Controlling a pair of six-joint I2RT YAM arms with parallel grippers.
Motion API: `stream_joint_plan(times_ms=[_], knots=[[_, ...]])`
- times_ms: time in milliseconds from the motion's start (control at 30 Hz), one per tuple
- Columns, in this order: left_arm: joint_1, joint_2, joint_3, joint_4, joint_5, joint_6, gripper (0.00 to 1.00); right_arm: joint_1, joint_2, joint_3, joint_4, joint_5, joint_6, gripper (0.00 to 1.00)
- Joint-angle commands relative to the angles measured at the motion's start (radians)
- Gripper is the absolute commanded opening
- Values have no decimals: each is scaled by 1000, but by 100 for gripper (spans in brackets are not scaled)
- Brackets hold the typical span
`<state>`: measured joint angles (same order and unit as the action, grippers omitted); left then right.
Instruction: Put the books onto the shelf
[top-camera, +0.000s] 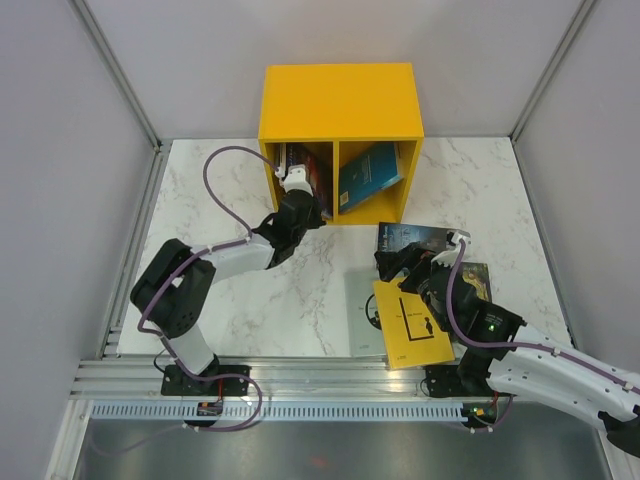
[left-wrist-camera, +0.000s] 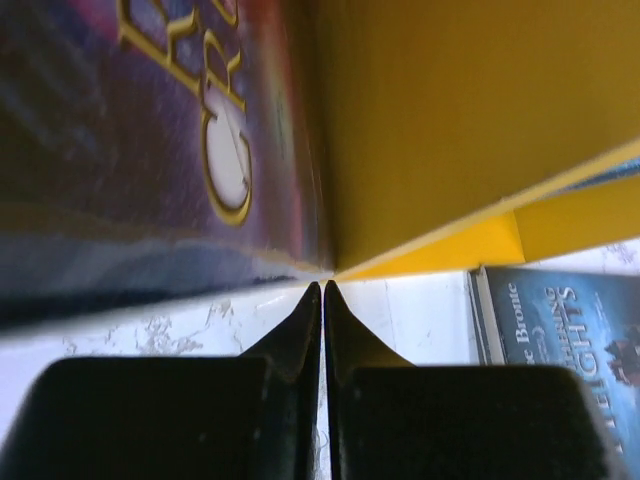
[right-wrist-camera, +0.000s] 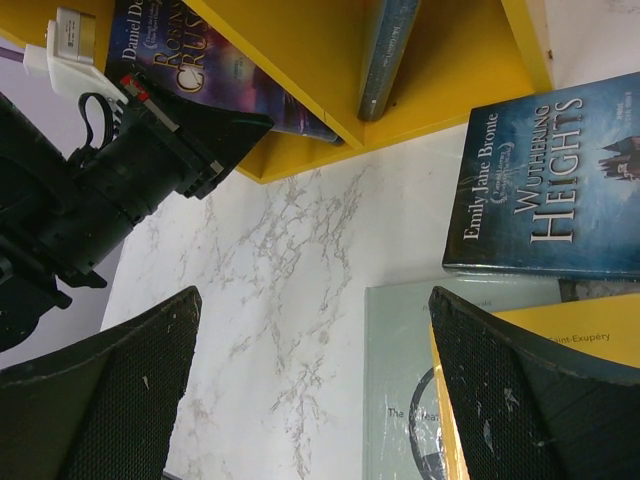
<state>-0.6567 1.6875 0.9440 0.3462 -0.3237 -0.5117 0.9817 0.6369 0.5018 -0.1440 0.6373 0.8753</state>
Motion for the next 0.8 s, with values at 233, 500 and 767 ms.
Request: stream_joint_plan(times_ms=[233, 500, 767], knots=[[11, 106, 165, -30, -94, 27, 2, -3, -6, 3, -11, 55, -48, 98], [14, 60, 147, -26, -54, 134, 2, -2, 18, 1, -5, 58, -44, 98], [11, -150, -13, -64, 127, 108, 2, -3, 15, -16, 6, 52, -26, 98]])
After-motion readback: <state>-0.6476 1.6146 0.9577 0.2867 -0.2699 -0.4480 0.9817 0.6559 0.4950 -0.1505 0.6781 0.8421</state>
